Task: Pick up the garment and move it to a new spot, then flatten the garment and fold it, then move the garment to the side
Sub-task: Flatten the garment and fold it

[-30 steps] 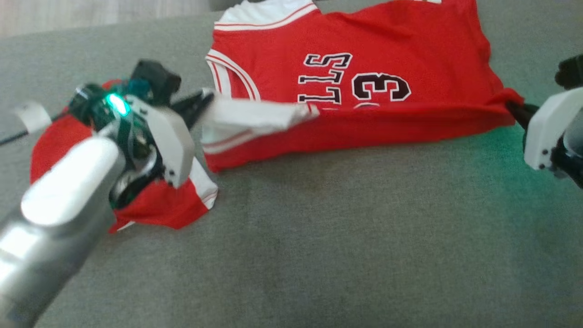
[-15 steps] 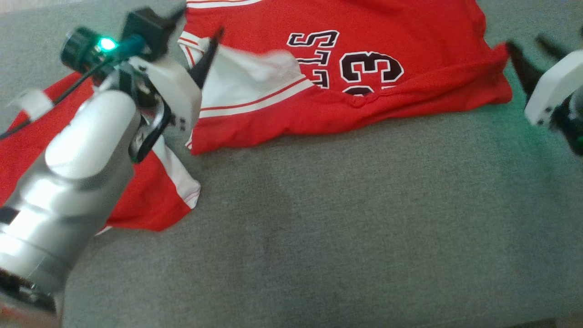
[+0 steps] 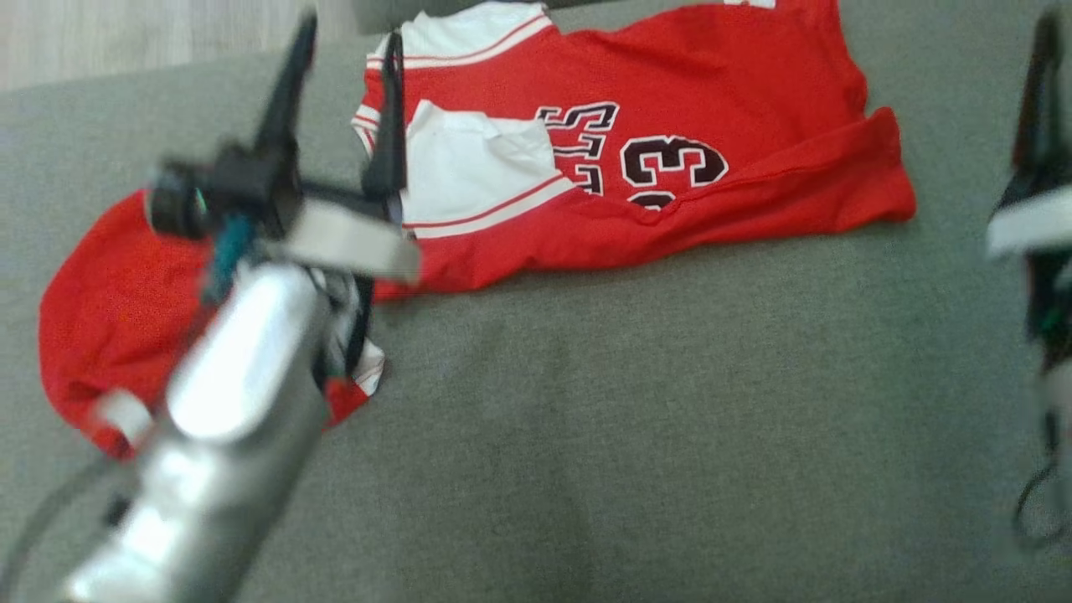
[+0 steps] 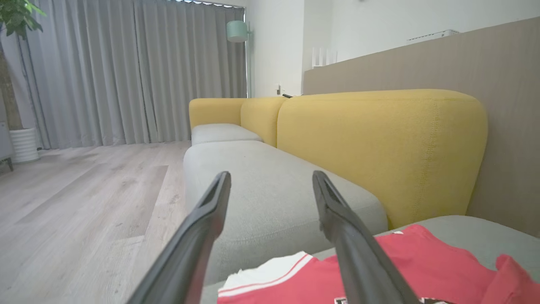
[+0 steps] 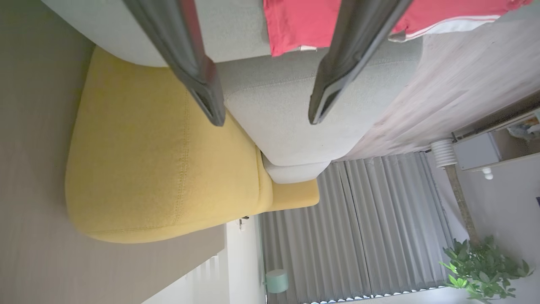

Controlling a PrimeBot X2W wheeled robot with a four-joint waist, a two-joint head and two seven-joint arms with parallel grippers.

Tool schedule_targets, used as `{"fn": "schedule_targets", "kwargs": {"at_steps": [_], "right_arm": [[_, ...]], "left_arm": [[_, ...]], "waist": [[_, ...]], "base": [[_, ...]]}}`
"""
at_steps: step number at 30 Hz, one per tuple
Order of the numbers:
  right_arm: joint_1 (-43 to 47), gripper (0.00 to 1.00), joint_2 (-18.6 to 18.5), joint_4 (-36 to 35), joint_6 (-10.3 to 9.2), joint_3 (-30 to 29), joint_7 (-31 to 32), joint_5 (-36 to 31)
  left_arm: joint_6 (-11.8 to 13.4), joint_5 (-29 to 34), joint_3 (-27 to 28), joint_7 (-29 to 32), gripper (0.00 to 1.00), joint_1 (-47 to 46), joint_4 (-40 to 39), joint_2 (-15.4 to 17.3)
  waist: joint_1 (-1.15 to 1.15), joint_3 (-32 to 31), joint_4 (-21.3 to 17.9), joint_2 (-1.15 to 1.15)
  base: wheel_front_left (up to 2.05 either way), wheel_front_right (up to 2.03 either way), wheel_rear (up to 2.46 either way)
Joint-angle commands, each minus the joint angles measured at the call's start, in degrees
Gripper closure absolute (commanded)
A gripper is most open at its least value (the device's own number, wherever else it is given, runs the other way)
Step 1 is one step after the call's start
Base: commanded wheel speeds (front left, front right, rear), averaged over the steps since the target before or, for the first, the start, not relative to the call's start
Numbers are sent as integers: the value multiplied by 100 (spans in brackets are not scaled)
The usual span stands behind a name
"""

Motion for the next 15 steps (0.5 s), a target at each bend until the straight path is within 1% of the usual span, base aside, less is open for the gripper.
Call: {"fn": "schedule_targets", "kwargs": {"at_steps": [1,3,4,6,8,10,13,15], "right_arm": [[457,0,206,-408,-4,-110,-51,-281],[969,0,499,-739,-4,-410,-52,-637],[1427,0,819,-956,-4,-687,-52,-881],[1810,0,1111,-1154,-4,-897,-52,-1045],[2140,0,1323,-1352,-4,-994,-53,-1252],[2381,0,1512,-1529,-4,-1142,-53,-1301],[2588,0,1658,-1694,-4,-1226,-53,-1346],[2632,0,1703,-1745,-4,-1163,-53,-1383]], "left_arm": [[70,139,315,-27,0,210,-332,35],[113,324,455,-28,0,713,-565,-90],[117,518,540,-28,0,1185,-710,-205],[81,634,638,-28,0,1617,-803,-347],[9,734,690,-28,0,2001,-785,-452],[-47,808,786,-28,0,2283,-751,-550],[-169,942,892,-29,0,2479,-693,-655],[-239,1005,978,-29,0,2515,-643,-715]], "waist": [[1,-145,19,0],[1,-257,40,0],[1,-363,71,0],[1,-448,106,0],[1,-516,121,0],[1,-562,134,0],[1,-579,134,0],[1,-569,122,0]], "base": [[0,0,0],[0,0,0],[0,0,0],[0,0,0],[0,0,0],[0,0,0],[0,0,0],[0,0,0]]}}
